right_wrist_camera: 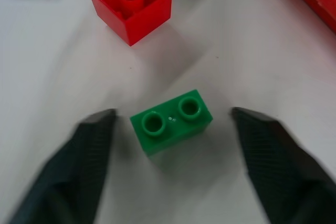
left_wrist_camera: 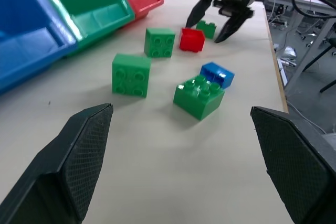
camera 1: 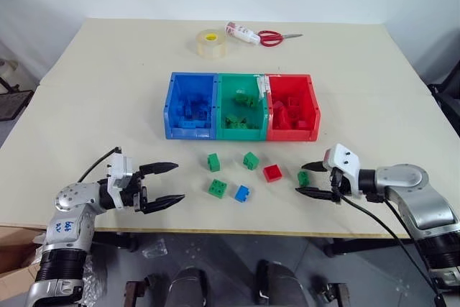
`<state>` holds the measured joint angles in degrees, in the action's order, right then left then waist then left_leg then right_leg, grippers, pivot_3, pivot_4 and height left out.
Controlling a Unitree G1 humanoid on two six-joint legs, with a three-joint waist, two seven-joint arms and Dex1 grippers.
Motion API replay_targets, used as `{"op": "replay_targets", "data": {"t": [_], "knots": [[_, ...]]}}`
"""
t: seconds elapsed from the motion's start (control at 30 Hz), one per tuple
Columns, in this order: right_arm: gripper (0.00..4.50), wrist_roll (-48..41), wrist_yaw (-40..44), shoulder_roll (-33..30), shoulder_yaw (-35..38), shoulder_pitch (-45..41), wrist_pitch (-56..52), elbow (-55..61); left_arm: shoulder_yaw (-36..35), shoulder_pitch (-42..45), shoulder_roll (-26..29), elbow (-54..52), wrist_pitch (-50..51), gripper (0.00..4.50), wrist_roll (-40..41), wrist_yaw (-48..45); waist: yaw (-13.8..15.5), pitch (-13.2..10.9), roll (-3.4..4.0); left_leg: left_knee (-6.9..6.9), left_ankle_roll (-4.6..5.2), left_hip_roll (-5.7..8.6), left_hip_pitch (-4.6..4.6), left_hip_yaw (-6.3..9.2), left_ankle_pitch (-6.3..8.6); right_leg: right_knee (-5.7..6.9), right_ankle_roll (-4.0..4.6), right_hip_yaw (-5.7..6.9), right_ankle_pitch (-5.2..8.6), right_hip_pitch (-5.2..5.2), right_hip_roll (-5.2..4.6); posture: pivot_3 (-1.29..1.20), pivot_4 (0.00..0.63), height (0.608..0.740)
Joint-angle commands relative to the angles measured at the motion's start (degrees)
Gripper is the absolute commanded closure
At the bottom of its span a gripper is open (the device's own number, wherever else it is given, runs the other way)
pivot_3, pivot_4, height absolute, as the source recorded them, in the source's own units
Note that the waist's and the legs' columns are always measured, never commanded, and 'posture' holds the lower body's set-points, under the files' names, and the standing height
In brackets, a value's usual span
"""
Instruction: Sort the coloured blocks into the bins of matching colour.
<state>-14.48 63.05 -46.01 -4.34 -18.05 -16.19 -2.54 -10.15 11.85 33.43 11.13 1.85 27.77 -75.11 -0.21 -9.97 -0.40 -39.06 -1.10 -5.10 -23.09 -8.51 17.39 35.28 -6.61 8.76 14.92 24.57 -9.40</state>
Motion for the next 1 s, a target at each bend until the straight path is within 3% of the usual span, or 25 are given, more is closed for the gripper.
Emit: {"op": "replay_targets", "data": {"t": [0.03, 0.1, 0.23, 0.4, 0.63, 0.77, 0.93, 1.0], "knots": [[2.33, -0.2, -0.2, 0.5, 1.1, 0.2, 1.0, 0.8, -1.0, -1.4, -0.1, -2.6, -0.3, 0.00, 1.6, 0.4, 0.0, 0.0, 0.00, 0.00, 0.00, 0.00, 0.00, 0.00, 0.00, 0.00, 0.00, 0.00, 0.00, 0.00, 0.00, 0.00, 0.150, 0.740], [2.95, -1.1, -0.7, 1.0, 1.9, 0.1, 0.5, 2.0, -0.9, -1.6, -0.1, -2.5, -0.5, 0.00, 1.6, 0.5, 0.0, 0.0, 0.00, 0.00, 0.00, 0.00, 0.00, 0.01, 0.00, 0.01, 0.00, 0.00, 0.00, 0.00, 0.00, 0.00, 0.150, 0.740], [2.96, -3.7, -2.6, 2.7, 3.9, -2.7, -1.9, 5.3, -0.7, -1.1, -0.5, -1.9, -0.9, 0.00, 1.6, 0.7, 0.0, 0.0, 0.00, 0.00, 0.00, 0.00, 0.00, 0.00, 0.00, 0.02, 0.00, -0.01, 0.00, 0.01, 0.00, 0.00, 0.150, 0.740], [2.96, -6.9, -6.4, 8.6, 4.5, -13.3, -5.6, 4.9, -0.5, -0.3, -1.1, -1.2, -1.3, 0.00, 1.2, 0.6, -0.5, 0.0, 0.00, 0.00, -0.01, -0.01, 0.00, 0.00, -0.01, 0.10, 0.02, -0.01, 0.01, 0.07, 0.00, 0.00, 0.150, 0.740], [2.96, -1.9, -13.2, 21.4, 1.4, -28.0, 0.4, -10.6, 0.3, 0.7, -2.2, 0.0, -2.5, 0.00, 0.8, -0.1, -1.3, 0.0, 0.01, 0.01, -0.01, -0.01, -0.03, 0.01, 0.00, 0.17, 0.04, 0.01, 0.02, 0.09, 0.00, 0.00, 0.150, 0.740], [1.62, 1.5, -16.5, 25.9, 1.1, -32.7, 6.9, -20.3, 1.0, 1.6, -2.8, 0.6, -3.3, 0.00, 0.5, -0.2, -1.4, 0.0, 0.01, 0.02, -0.02, -0.01, -0.05, -0.03, 0.00, 0.17, 0.04, 0.00, 0.02, 0.11, 0.00, 0.00, 0.150, 0.740], [0.03, 1.6, -15.8, 26.1, 1.7, -31.8, 8.7, -19.1, 1.1, 2.4, -3.0, 1.3, -3.8, 0.00, 0.6, -0.4, -1.5, 0.0, 0.01, 0.03, -0.02, -0.01, -0.07, -0.05, -0.01, 0.17, 0.04, -0.01, 0.02, 0.14, 0.00, 0.00, 0.150, 0.740], [0.03, 0.9, -14.9, 25.1, 2.1, -30.3, 8.0, -16.6, 1.2, 2.6, -2.9, 1.7, -4.0, 0.00, 0.6, -0.6, -1.5, 0.0, 0.01, 0.03, -0.03, -0.01, -0.06, -0.03, -0.01, 0.18, 0.04, -0.01, 0.02, 0.13, 0.00, 0.00, 0.150, 0.740]]}}
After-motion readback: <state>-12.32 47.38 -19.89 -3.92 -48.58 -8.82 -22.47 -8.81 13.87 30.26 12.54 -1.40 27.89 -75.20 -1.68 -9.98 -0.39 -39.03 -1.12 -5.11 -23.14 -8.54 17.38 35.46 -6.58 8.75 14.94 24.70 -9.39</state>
